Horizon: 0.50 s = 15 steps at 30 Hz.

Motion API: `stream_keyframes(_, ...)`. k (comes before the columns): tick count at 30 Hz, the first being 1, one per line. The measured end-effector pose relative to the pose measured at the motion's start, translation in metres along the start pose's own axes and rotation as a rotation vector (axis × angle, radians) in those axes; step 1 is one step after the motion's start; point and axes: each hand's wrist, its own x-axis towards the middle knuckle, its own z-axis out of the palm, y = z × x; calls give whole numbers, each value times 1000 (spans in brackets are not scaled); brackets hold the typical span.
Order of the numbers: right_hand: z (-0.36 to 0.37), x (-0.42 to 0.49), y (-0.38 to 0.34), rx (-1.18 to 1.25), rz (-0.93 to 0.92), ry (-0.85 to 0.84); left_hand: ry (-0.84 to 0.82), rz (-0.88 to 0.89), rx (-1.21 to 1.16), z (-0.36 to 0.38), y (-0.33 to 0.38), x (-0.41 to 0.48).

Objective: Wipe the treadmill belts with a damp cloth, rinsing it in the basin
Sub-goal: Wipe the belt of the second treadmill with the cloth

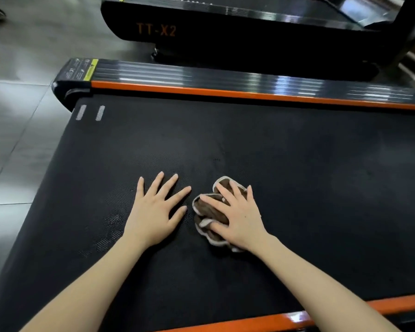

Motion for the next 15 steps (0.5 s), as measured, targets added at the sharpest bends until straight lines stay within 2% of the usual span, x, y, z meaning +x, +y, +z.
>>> stream_keyframes(4,-6,44,-1,31,113,29,61,-70,-198,-9,-9,8)
stream_keyframes(6,-5,41,-8,59,150,66,134,-130,-151,-16,-20,18)
stream_keyframes(8,-2,10,-23,100,81,94,116,-226,-31,-24,-34,35)
stream_keyframes(11,5,-28,-41,93,-64,92,-8,-331,50,-27,-52,63)
stream_keyframes(15,9,26,-22,26,-98,127,-3,-339,84,-10,-56,71)
